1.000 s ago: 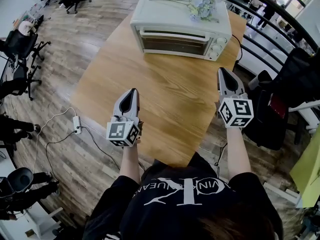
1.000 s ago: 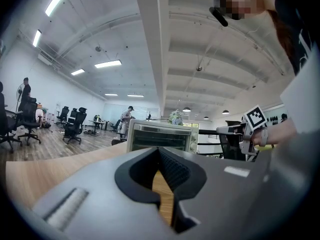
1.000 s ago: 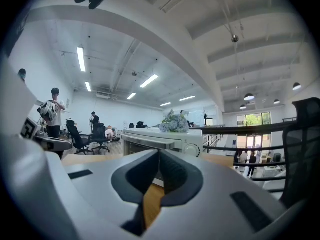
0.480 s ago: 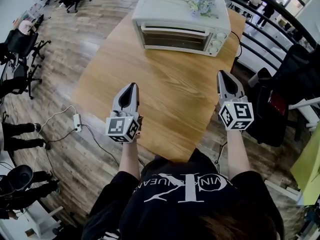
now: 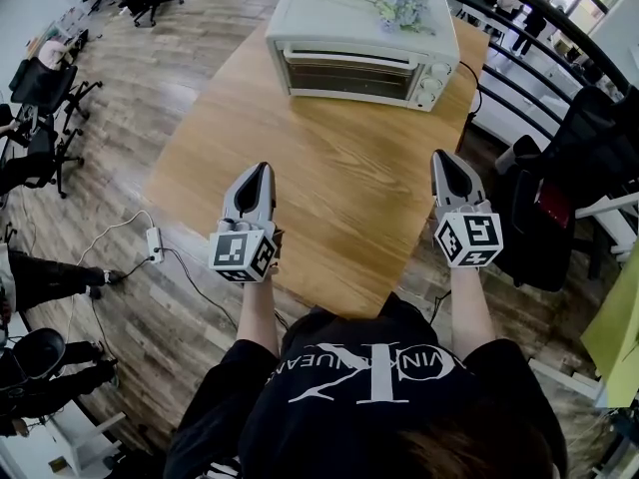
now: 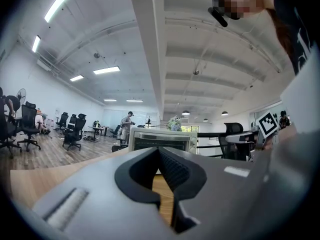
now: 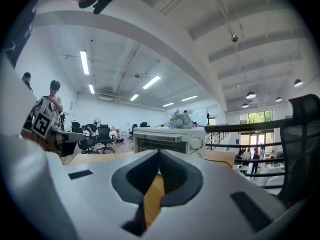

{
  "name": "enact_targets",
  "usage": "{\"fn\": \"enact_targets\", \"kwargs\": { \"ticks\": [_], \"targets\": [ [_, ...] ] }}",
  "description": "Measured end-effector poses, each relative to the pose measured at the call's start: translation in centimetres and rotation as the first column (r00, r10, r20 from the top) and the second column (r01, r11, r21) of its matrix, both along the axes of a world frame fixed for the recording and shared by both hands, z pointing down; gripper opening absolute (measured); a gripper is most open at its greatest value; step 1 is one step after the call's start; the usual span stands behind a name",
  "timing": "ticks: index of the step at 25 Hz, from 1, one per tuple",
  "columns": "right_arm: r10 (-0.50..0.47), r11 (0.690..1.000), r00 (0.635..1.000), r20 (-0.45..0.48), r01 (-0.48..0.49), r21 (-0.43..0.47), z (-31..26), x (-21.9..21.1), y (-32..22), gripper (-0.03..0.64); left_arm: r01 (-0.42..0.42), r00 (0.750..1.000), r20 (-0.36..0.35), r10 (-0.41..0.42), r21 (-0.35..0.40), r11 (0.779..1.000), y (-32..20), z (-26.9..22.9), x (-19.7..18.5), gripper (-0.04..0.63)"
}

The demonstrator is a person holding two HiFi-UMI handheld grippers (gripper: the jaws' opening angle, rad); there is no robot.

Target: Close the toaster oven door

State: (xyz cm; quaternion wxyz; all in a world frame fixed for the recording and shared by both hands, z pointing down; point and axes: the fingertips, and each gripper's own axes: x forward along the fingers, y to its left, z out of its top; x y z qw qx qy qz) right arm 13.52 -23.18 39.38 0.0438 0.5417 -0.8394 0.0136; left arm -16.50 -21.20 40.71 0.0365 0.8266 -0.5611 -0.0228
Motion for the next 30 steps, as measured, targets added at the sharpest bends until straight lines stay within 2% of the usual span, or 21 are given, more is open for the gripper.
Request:
{"fn": "enact_targets", "kwargs": {
  "ticks": [30],
  "targets": [
    [0.002, 1.0, 1.0, 0.031, -0.002, -0.004, 1.1, 0.6, 1.3, 0.015, 0.014, 1.0, -0.01, -0.014, -0.01, 1.0, 0.5, 0.5, -0.5, 0.011]
  ]
}}
